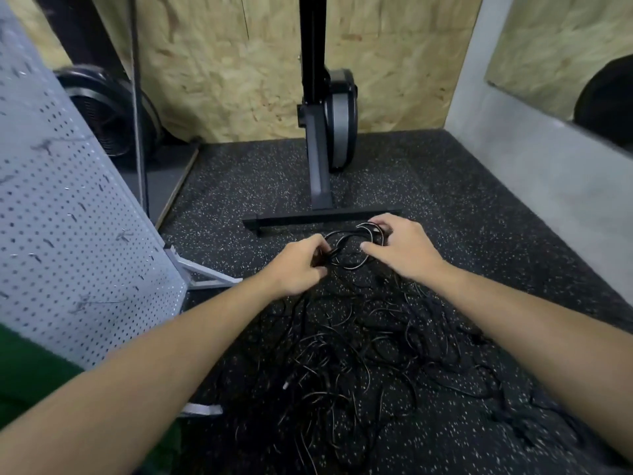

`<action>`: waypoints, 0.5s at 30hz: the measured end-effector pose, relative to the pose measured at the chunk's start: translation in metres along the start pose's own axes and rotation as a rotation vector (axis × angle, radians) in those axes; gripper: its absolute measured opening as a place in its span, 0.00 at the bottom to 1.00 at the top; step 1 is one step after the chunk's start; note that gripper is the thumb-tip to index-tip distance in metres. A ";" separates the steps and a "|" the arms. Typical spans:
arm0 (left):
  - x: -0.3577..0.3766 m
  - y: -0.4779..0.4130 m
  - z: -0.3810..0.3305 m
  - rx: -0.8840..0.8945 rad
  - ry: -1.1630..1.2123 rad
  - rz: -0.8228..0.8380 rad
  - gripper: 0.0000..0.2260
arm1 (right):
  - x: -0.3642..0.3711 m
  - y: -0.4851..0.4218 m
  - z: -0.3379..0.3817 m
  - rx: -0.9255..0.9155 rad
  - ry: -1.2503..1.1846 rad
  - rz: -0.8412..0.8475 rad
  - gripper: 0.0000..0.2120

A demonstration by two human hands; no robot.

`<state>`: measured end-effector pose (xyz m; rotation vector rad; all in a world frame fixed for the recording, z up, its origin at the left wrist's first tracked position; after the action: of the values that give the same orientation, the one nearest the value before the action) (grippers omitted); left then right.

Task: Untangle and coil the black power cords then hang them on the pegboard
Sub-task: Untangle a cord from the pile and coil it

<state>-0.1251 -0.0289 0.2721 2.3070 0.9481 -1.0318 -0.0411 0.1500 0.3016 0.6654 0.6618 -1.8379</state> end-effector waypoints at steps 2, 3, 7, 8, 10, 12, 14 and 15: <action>-0.002 0.012 -0.002 0.009 0.024 -0.074 0.10 | -0.004 0.004 0.019 -0.057 0.019 -0.034 0.19; 0.000 0.018 -0.005 0.015 0.018 -0.105 0.10 | -0.004 0.008 0.024 -0.080 0.026 -0.049 0.19; 0.004 0.035 -0.020 0.097 0.009 -0.192 0.10 | -0.002 0.022 0.035 -0.134 0.028 -0.080 0.20; 0.002 0.039 -0.023 0.112 0.022 -0.207 0.11 | -0.004 0.024 0.036 -0.127 0.012 -0.067 0.19; 0.002 0.046 -0.026 0.114 0.015 -0.217 0.15 | -0.007 0.026 0.035 -0.111 -0.014 -0.035 0.19; 0.004 0.048 -0.027 0.101 -0.006 -0.213 0.21 | -0.008 0.029 0.031 -0.086 -0.048 -0.035 0.20; 0.007 0.050 -0.027 0.087 -0.002 -0.209 0.28 | -0.004 0.028 0.031 -0.078 -0.067 -0.049 0.21; 0.006 0.049 -0.027 0.085 0.012 -0.218 0.31 | -0.001 0.027 0.032 -0.080 -0.079 -0.051 0.22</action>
<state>-0.0728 -0.0426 0.2895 2.3185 1.2032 -1.1662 -0.0199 0.1195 0.3212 0.5246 0.7018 -1.8640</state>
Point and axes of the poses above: each hand's wrist, its own y-axis away from the middle knuckle, its own x-axis out of the palm, z = x × y, the point moved 8 cm from there along -y, towards the middle knuckle, and after that the axes turned 5 degrees about -x, right-handed, at the moved point
